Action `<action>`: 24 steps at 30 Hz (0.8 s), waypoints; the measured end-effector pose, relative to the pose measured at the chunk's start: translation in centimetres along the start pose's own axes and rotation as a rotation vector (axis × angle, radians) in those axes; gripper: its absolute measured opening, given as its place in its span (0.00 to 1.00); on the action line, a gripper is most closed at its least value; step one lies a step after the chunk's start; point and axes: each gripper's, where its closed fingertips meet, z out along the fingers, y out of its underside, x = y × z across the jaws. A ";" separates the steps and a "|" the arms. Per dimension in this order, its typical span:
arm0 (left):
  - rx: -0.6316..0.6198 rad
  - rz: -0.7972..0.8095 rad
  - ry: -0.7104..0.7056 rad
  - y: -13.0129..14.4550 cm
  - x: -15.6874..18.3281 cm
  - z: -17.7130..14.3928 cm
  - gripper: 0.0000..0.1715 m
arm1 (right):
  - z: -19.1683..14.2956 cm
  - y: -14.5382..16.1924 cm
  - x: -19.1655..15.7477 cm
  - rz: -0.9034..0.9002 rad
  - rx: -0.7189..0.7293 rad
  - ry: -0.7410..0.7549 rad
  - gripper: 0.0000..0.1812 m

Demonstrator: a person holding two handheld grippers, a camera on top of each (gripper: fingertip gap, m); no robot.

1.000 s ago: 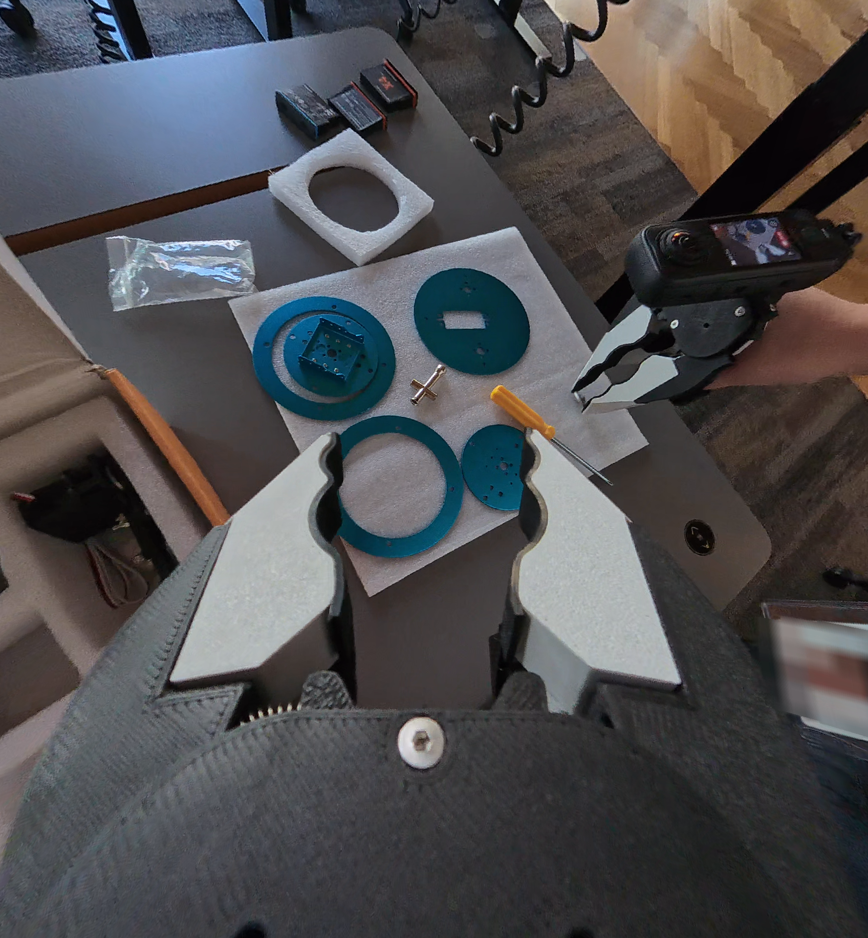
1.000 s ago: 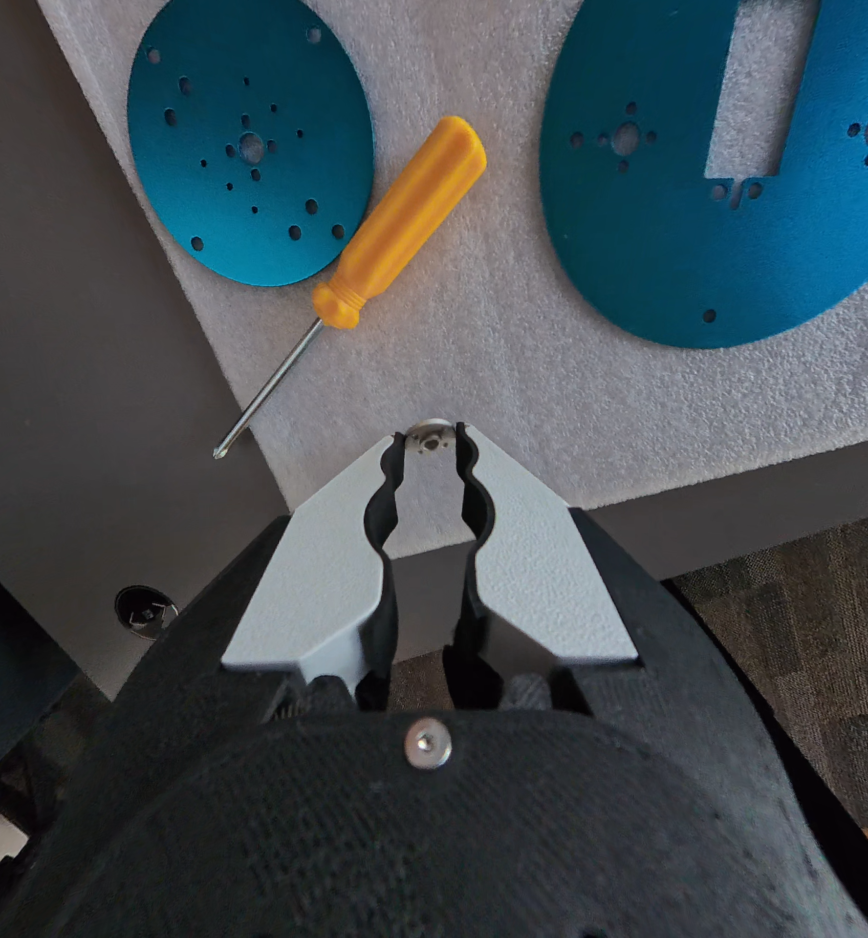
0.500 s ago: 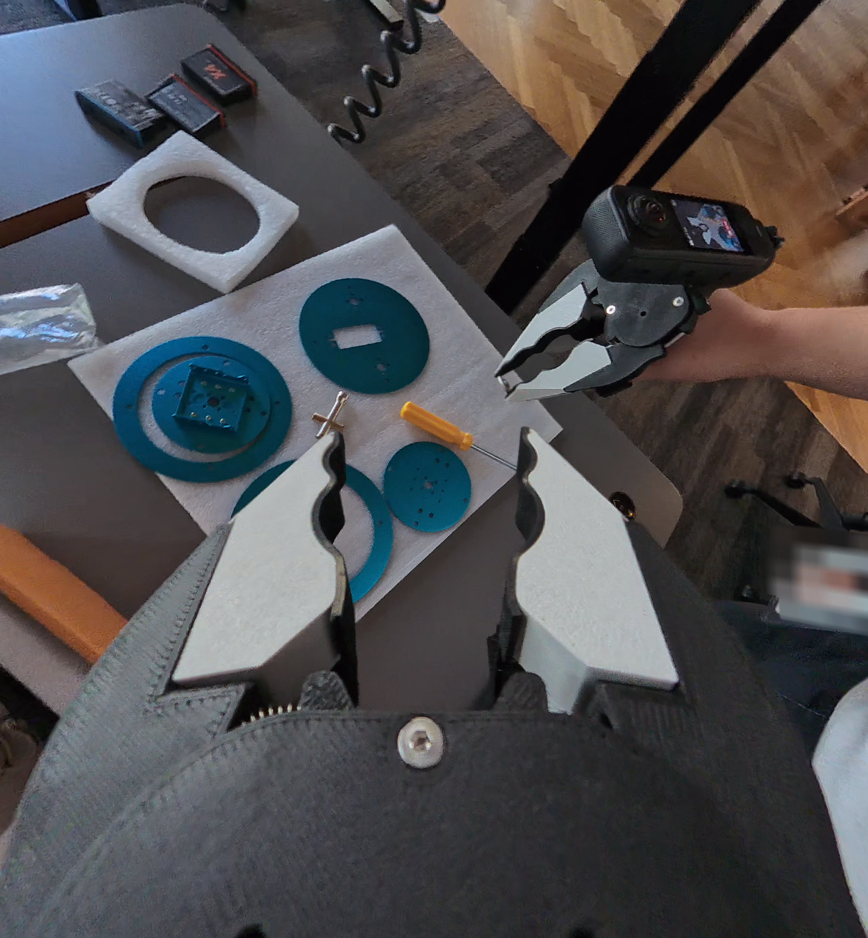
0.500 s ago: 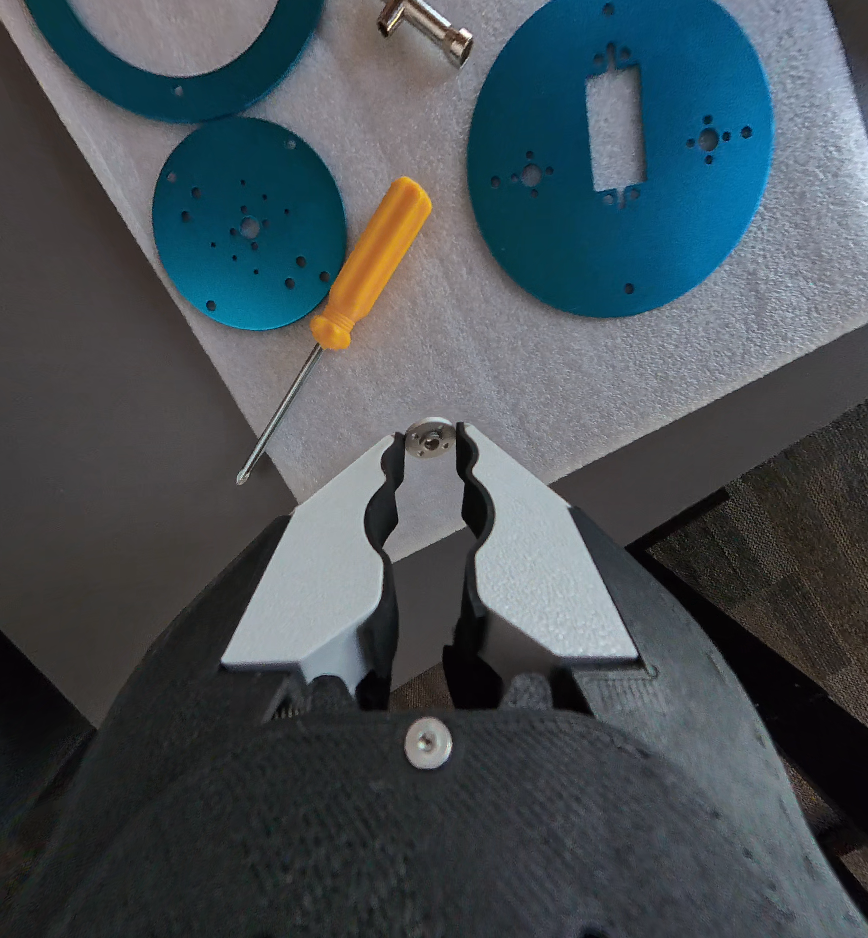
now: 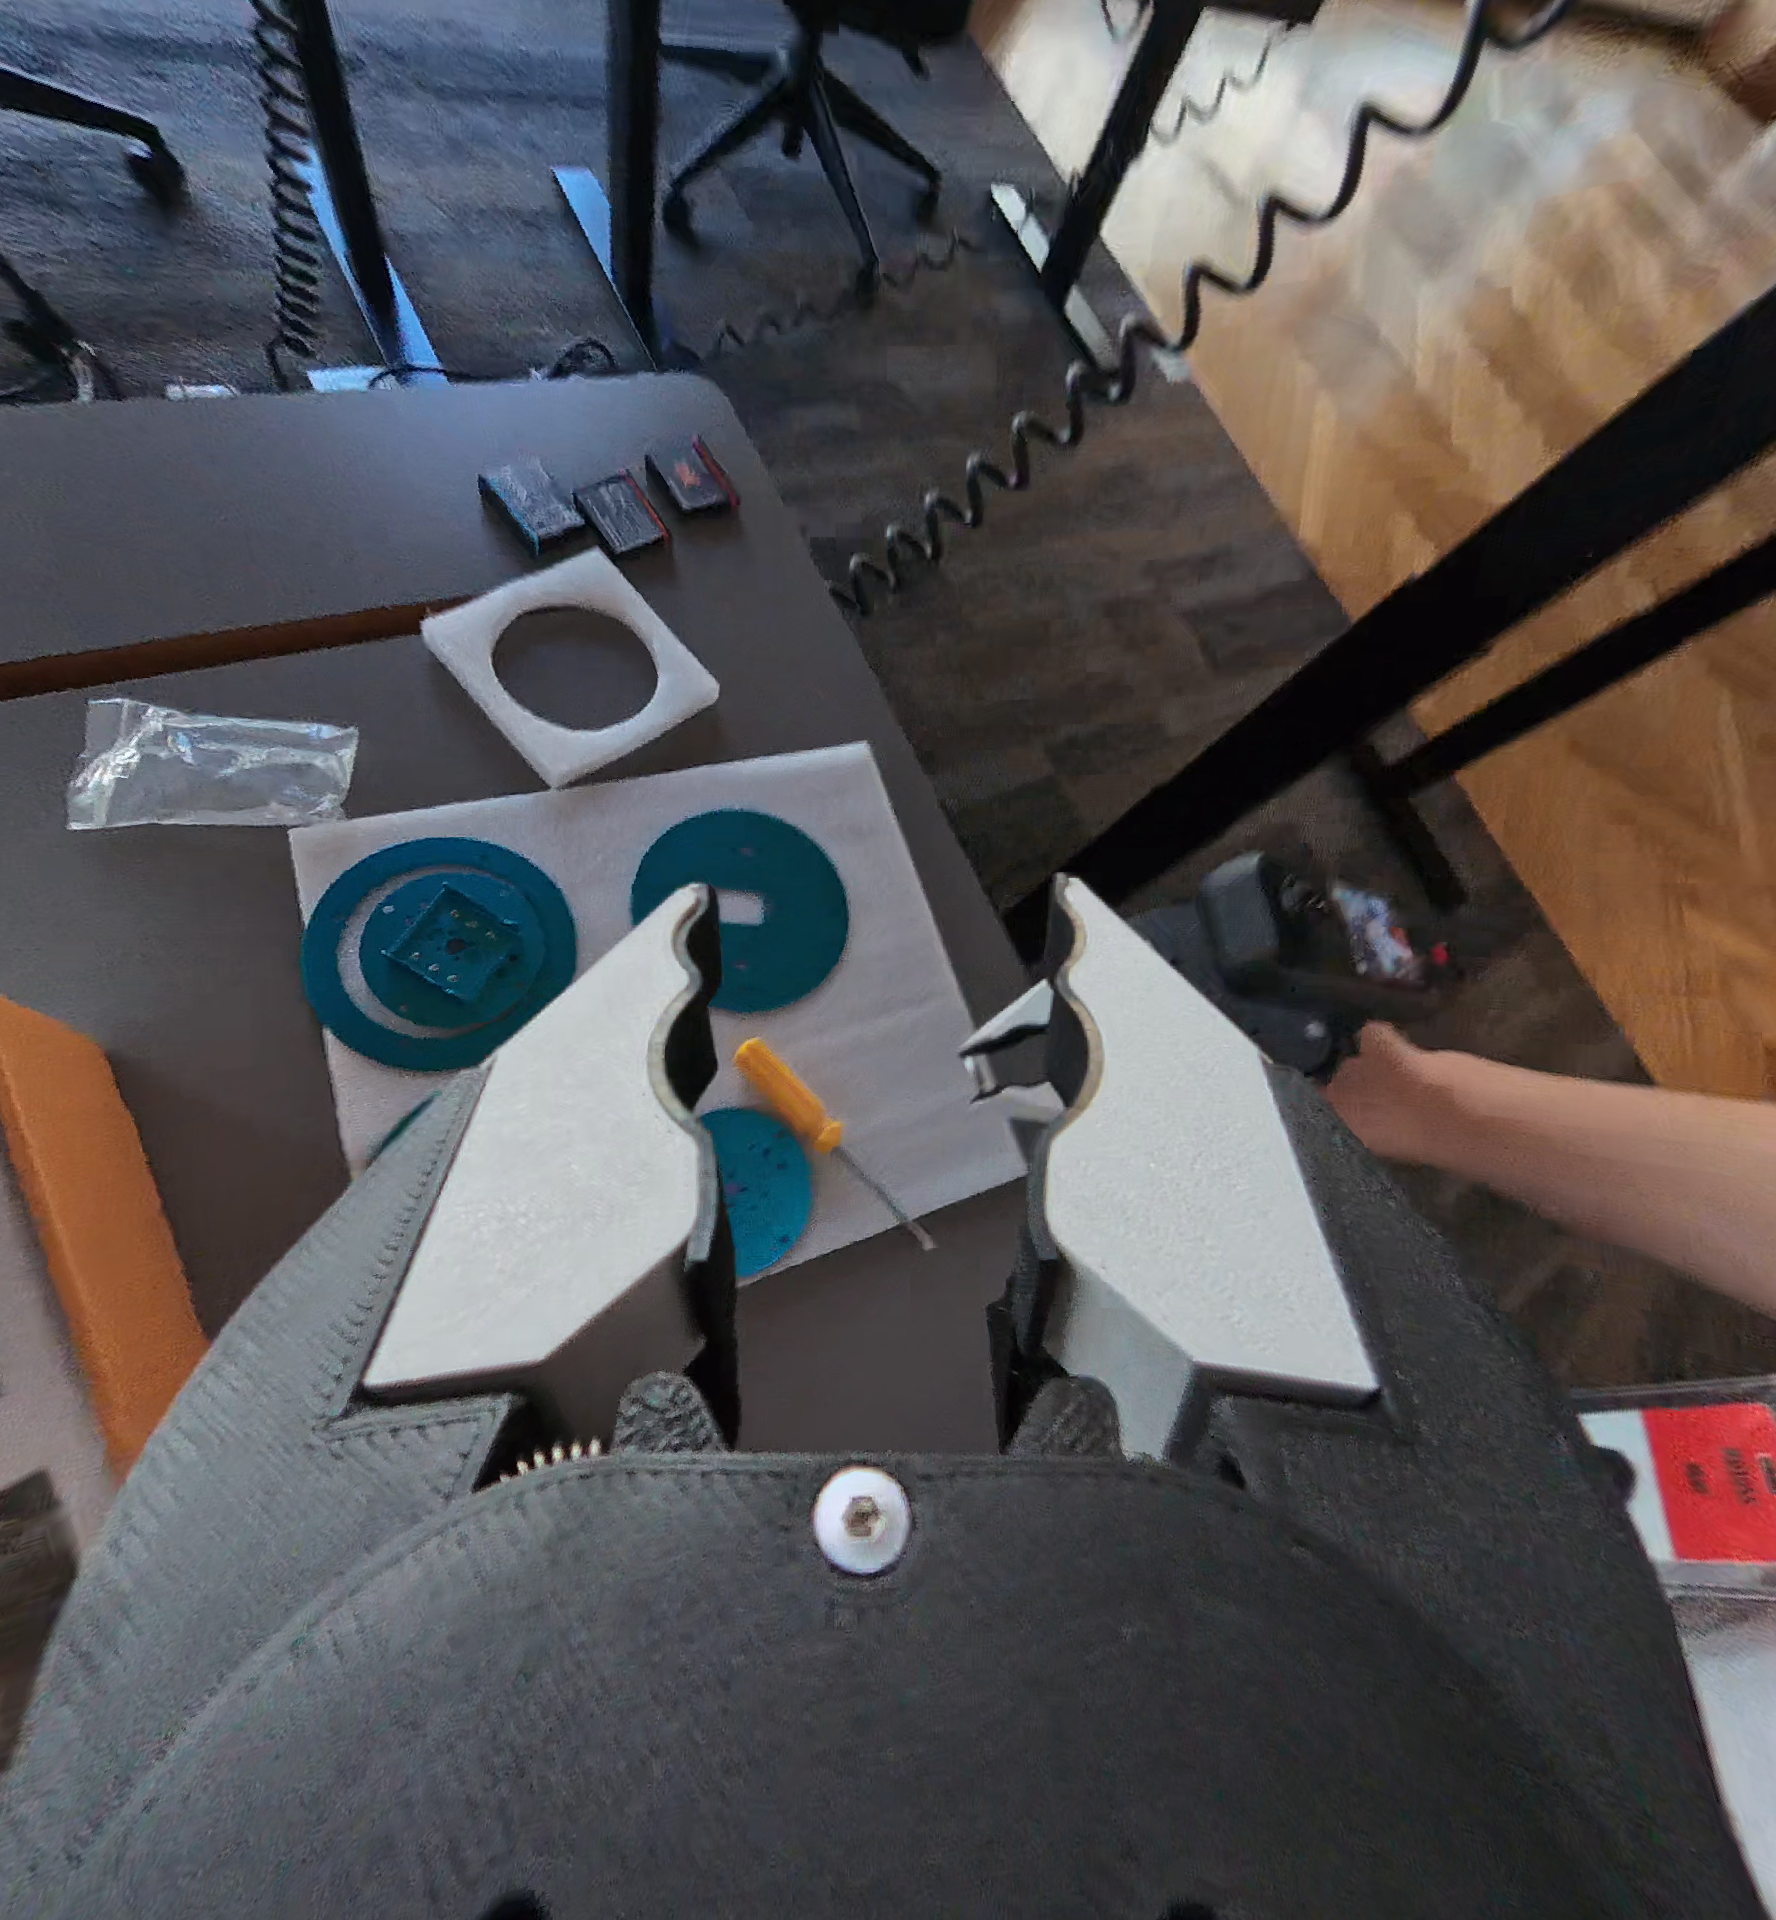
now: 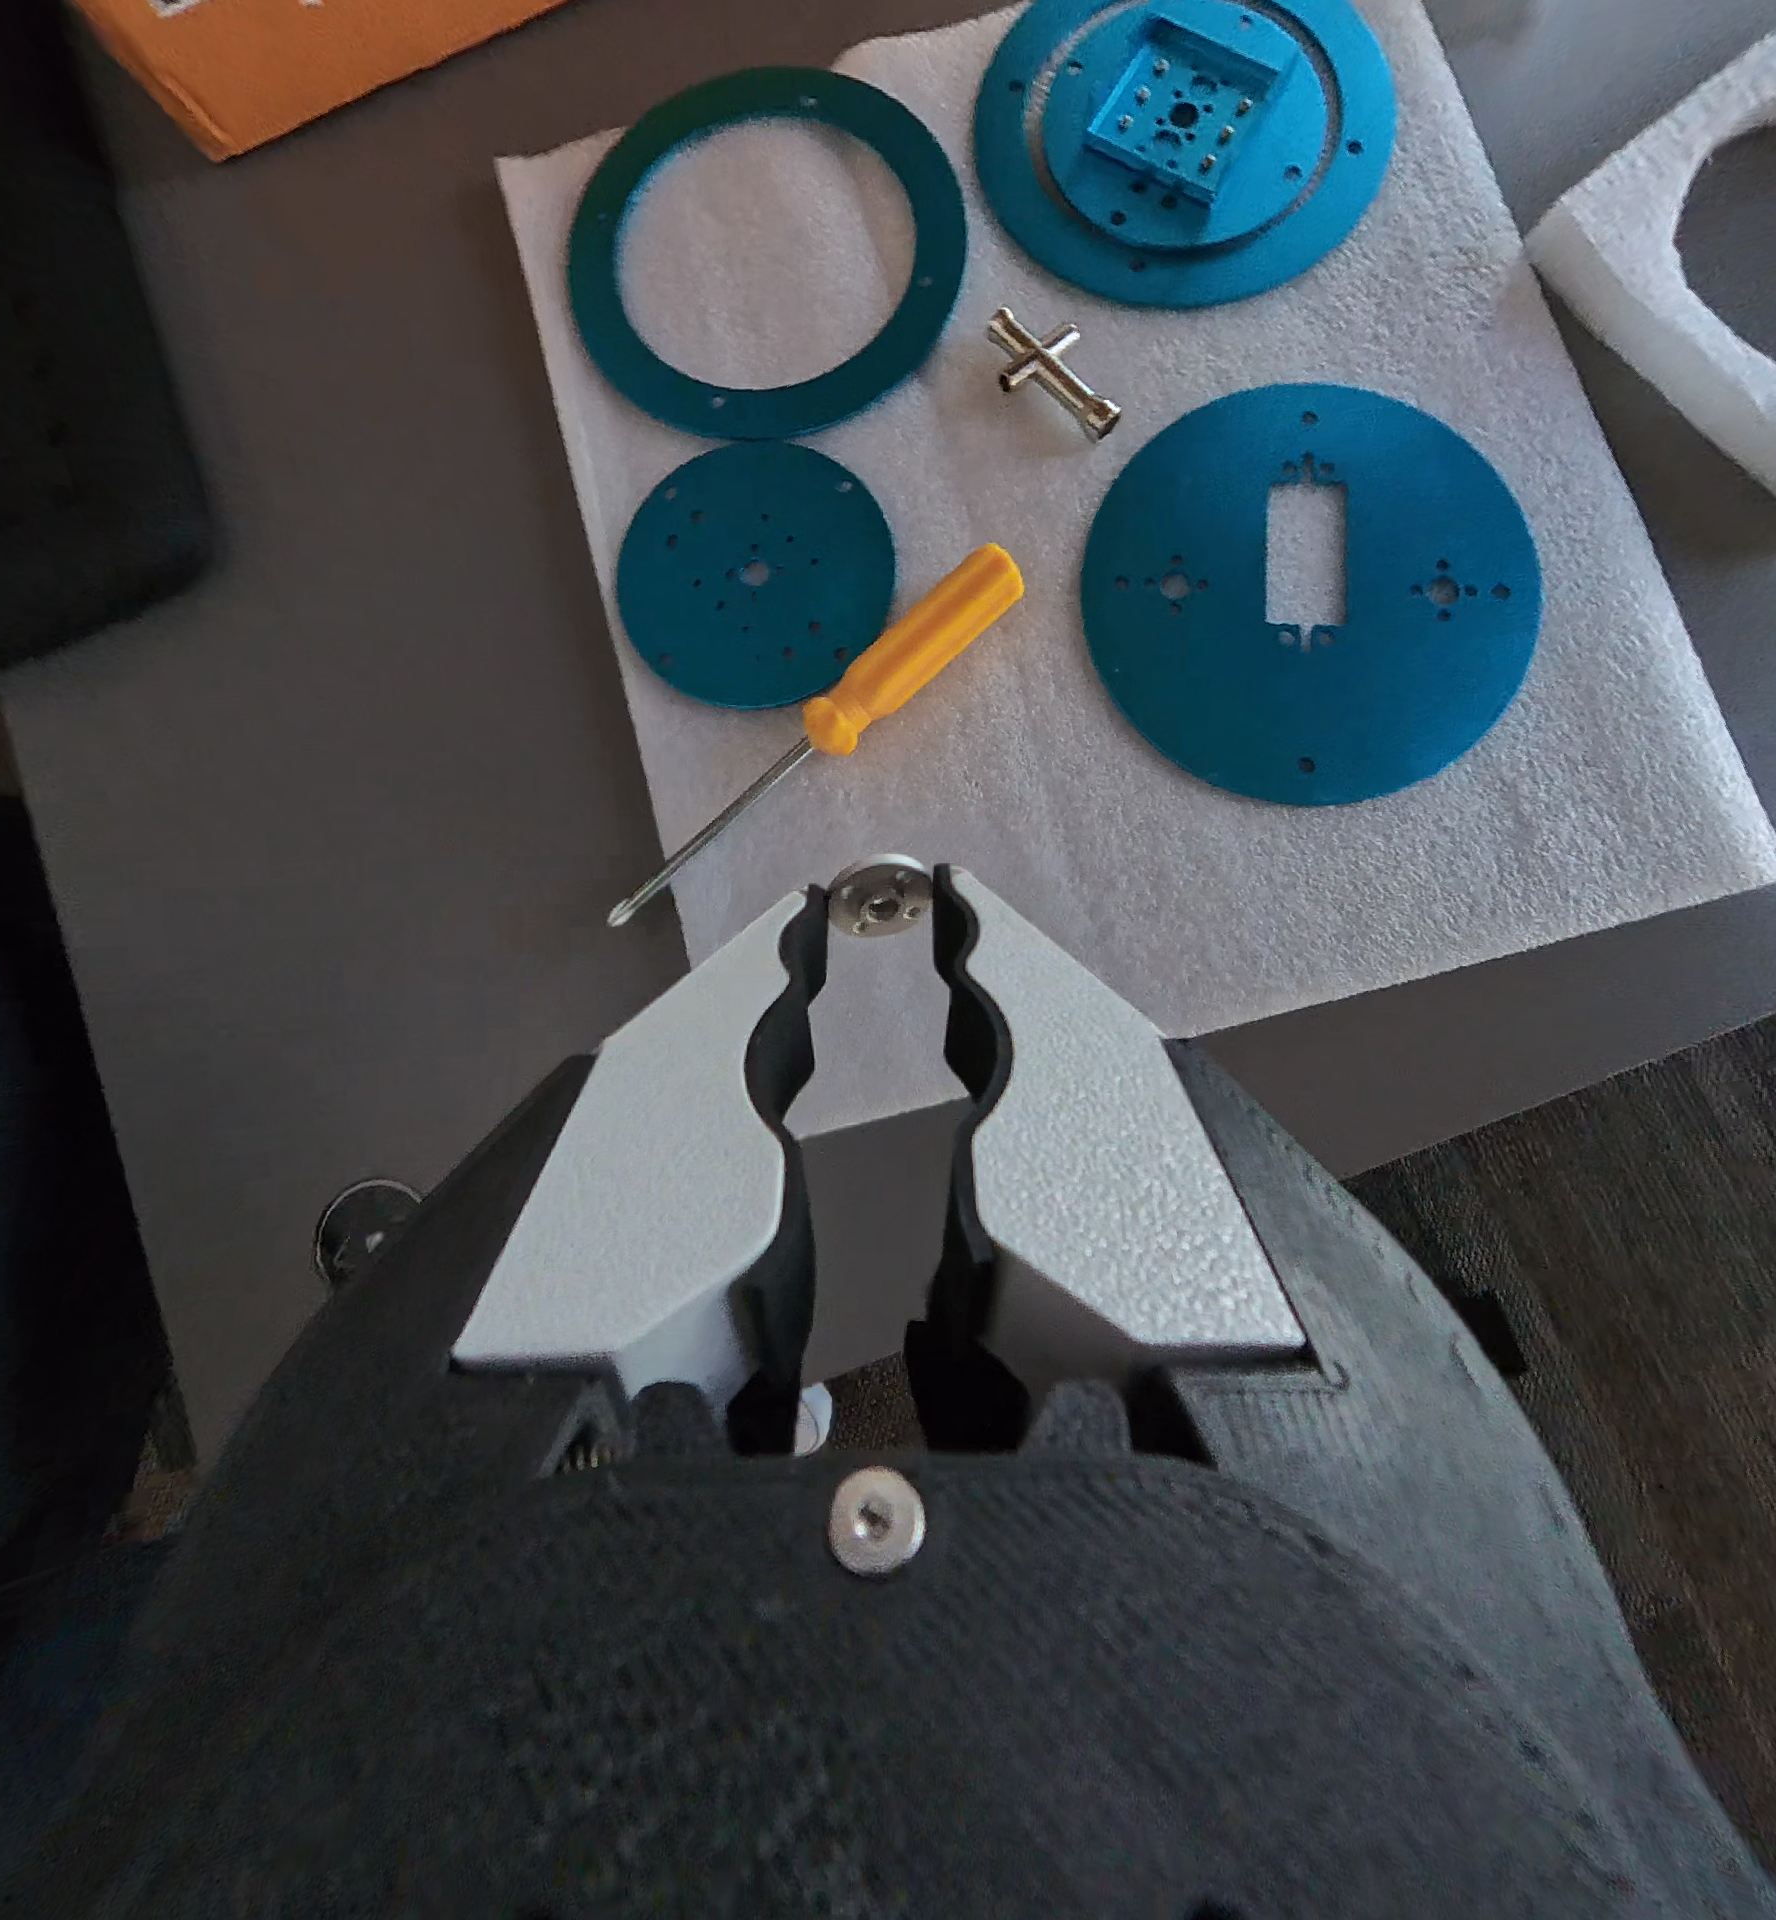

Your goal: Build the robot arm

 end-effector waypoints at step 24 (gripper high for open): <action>0.158 -0.115 0.014 -3.3 9.8 -4.5 0.32 | -9.6 -5.0 -2.3 0.077 0.520 -0.392 0.11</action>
